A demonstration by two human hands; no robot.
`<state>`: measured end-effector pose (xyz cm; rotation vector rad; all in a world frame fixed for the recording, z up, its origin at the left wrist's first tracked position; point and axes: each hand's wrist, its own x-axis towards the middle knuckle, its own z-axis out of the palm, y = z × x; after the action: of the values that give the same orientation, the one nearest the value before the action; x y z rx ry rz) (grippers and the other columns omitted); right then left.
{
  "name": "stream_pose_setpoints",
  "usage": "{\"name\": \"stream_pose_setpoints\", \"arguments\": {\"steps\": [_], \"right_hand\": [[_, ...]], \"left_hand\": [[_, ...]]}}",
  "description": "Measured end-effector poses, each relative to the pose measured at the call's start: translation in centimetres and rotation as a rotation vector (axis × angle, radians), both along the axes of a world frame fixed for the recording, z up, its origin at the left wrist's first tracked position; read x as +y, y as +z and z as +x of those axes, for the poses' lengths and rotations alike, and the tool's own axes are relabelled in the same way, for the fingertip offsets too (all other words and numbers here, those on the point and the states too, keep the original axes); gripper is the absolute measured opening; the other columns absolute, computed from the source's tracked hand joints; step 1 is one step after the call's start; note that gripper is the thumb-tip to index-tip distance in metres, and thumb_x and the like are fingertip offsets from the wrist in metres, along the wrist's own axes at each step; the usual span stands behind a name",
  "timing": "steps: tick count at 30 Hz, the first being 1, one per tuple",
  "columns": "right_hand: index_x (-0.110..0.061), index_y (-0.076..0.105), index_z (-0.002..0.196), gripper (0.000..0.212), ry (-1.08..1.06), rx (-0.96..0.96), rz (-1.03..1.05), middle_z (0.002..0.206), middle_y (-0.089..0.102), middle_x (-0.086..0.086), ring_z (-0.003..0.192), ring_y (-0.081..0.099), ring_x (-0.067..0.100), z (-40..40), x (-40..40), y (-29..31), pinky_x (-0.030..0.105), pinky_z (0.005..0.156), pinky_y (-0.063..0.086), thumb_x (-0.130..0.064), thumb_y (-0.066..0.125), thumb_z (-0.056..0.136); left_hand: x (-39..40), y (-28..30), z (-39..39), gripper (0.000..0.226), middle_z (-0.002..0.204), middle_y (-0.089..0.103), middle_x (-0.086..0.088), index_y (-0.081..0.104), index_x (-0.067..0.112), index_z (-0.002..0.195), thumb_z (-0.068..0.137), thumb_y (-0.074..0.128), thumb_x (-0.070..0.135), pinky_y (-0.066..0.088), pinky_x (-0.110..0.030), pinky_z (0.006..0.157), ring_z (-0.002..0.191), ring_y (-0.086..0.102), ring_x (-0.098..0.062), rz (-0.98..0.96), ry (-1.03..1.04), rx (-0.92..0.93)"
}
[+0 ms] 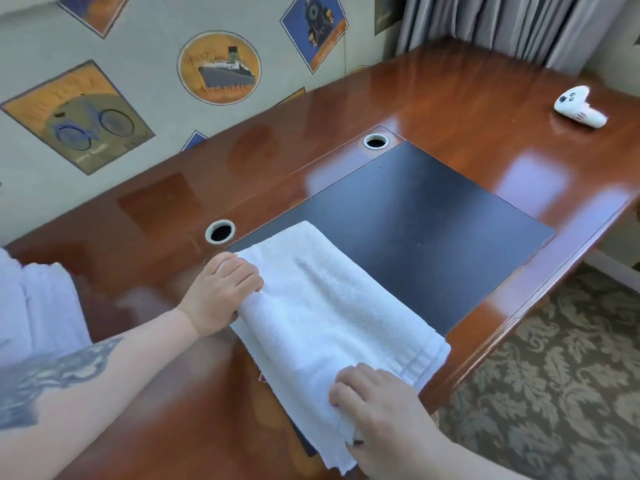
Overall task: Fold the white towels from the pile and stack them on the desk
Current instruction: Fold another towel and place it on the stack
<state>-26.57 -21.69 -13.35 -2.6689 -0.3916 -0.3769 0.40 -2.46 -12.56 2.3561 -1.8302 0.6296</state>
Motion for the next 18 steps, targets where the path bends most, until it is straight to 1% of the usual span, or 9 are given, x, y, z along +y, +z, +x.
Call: {"name": "stream_pose_setpoints", "arguments": {"steps": [3,5,7,10,11,13,15,16,18], "right_hand": [[-0.028,0.064,0.072,0.039,0.141,0.196,-0.084,0.079,0.060,-0.013,0.062,0.052,0.009,0.3,1.1,-0.3,0.020,0.047,0.039,-0.030,0.072,0.033],[-0.033,0.068,0.075,0.030,0.244,0.221,-0.167,0.083,0.062,-0.018,0.067,0.055,0.005,0.6,1.2,-0.4,0.016,0.052,0.040,-0.049,0.074,0.051],[-0.031,0.069,0.084,0.021,0.331,0.262,0.013,0.089,0.065,-0.015,0.076,0.057,0.008,1.2,0.4,-0.4,0.021,0.061,0.045,-0.050,0.067,0.076],[-0.023,0.070,0.099,0.017,-0.105,0.103,0.214,0.108,0.067,-0.009,0.101,0.059,0.015,4.0,-2.5,-0.8,0.034,0.083,0.050,-0.031,0.063,0.086],[-0.023,0.068,0.111,0.024,-0.291,0.122,0.150,0.126,0.062,-0.004,0.116,0.055,0.020,5.2,-3.8,-0.9,0.038,0.094,0.046,-0.029,0.063,0.088],[-0.034,0.045,0.140,0.043,-0.396,0.372,-0.014,0.155,0.032,-0.003,0.139,0.032,0.021,6.6,-5.7,-1.9,0.034,0.108,0.033,-0.037,0.051,0.097],[-0.041,0.029,0.145,0.047,-0.372,0.555,-0.029,0.154,0.023,-0.009,0.134,0.028,0.016,6.7,-6.2,-3.4,0.025,0.095,0.040,-0.043,0.040,0.100],[-0.040,0.031,0.143,0.045,-0.393,0.528,-0.019,0.147,0.029,-0.009,0.125,0.032,0.015,6.4,-6.0,-3.9,0.023,0.085,0.043,-0.043,0.040,0.099],[-0.035,0.039,0.132,0.038,-0.439,0.446,-0.023,0.125,0.037,-0.007,0.107,0.036,0.015,6.0,-5.1,-4.0,0.021,0.070,0.042,-0.042,0.045,0.095]], "left_hand": [[2.3,-1.5,-1.5,0.059,0.084,0.061,-0.001,0.051,0.017,0.086,0.036,0.054,-0.014,0.039,-0.032,0.086,0.079,0.059,-0.026,0.159,0.109,0.104],[3.1,-1.7,-2.3,0.061,0.093,0.061,0.003,0.060,0.017,0.088,0.034,0.057,-0.011,0.036,-0.029,0.089,0.090,0.062,-0.024,0.326,0.200,0.261],[3.4,-0.7,-2.1,0.059,0.107,0.057,0.011,0.061,0.023,0.100,0.049,0.053,-0.005,0.033,-0.024,0.097,0.110,0.054,-0.016,0.450,0.292,0.480],[2.2,1.8,-1.9,0.040,0.113,0.057,0.015,0.060,0.030,0.108,0.077,0.047,0.010,0.039,-0.026,0.091,0.111,0.050,-0.012,0.530,0.547,0.729],[1.2,2.1,-2.7,0.032,0.113,0.059,0.013,0.060,0.030,0.110,0.086,0.041,0.021,0.039,-0.028,0.088,0.108,0.051,-0.013,0.496,0.671,0.713],[-1.6,0.7,-6.2,0.048,0.129,0.053,0.003,0.052,0.025,0.125,0.093,0.022,0.047,0.033,-0.035,0.095,0.123,0.044,-0.016,0.468,0.911,0.724],[-5.0,-1.8,-11.5,0.077,0.162,0.002,-0.008,0.010,0.023,0.154,0.092,0.016,0.068,0.013,-0.056,0.110,0.149,-0.008,-0.016,0.511,1.025,0.976],[-6.3,-3.0,-13.7,0.089,0.159,-0.027,-0.007,-0.015,0.023,0.154,0.089,0.018,0.075,0.002,-0.063,0.110,0.144,-0.031,-0.016,0.504,1.045,1.060],[-7.2,-4.6,-14.9,0.100,0.146,-0.049,-0.002,-0.035,0.027,0.144,0.083,0.023,0.082,-0.010,-0.068,0.107,0.133,-0.047,-0.015,0.420,1.024,1.035]]}}
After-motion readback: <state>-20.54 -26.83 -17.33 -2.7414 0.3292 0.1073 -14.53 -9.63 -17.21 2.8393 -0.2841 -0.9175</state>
